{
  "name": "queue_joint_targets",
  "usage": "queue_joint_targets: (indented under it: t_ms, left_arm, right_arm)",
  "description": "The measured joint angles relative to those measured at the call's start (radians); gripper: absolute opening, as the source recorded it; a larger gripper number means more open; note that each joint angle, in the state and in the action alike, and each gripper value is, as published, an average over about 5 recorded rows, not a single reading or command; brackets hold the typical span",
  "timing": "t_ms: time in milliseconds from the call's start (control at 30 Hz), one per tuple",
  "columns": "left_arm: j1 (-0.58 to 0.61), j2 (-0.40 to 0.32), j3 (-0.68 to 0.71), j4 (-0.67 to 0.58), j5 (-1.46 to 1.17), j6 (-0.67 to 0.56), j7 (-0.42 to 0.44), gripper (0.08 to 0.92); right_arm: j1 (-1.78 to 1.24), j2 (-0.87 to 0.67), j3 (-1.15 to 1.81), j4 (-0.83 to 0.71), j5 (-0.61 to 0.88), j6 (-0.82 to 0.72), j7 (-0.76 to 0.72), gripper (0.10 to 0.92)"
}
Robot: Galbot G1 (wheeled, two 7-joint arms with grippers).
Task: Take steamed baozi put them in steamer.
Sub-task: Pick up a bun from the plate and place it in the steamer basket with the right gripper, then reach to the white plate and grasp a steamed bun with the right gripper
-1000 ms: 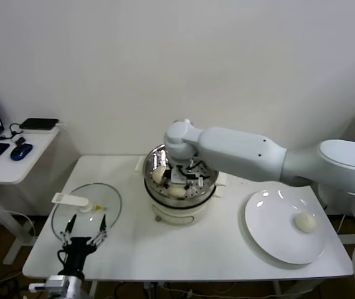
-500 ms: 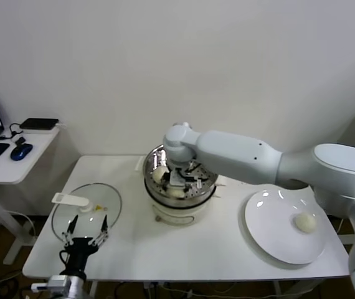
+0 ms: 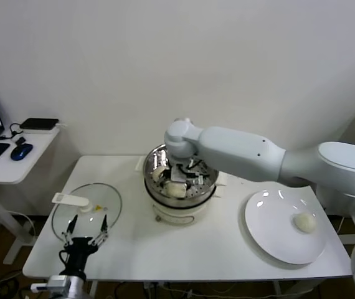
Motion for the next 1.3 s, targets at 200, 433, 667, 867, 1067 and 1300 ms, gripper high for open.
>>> queue_joint_targets:
  t_ms: [200,433,667,867,1067,1300]
  left_arm:
    - [0.001,0.0,-0.002,-0.006,0.0,0.001,0.0,0.823]
    - [0.0,0.004,0.0,-0.014,-0.001,0.003,0.0,0.823]
    - [-0.005,0.006,0.011,-0.025,0.003,0.008,0.001,0.823]
    - [-0.007,0.011,0.016,-0.031,0.007,0.011,0.002,0.823]
    - [-0.003,0.013,0.024,-0.034,0.013,0.011,0.004,0.823]
    - [-0.001,0.008,0.033,-0.035,0.018,0.011,0.006,0.823]
  right_arm:
    - [0.057,-0.035,-0.018,0.012,0.063,-0.009,-0.008,0.823]
    - [0.174,-0.129,-0.093,0.011,0.227,-0.099,0.002,0.823]
    - [0.286,-0.267,-0.21,-0.011,0.472,-0.26,0.012,0.823]
    - [0.325,-0.402,-0.281,-0.042,0.625,-0.38,0.019,0.823]
    - [0.298,-0.534,-0.288,-0.076,0.682,-0.461,0.026,0.823]
    - [0.173,-0.667,-0.22,-0.085,0.654,-0.523,0.036,0.823]
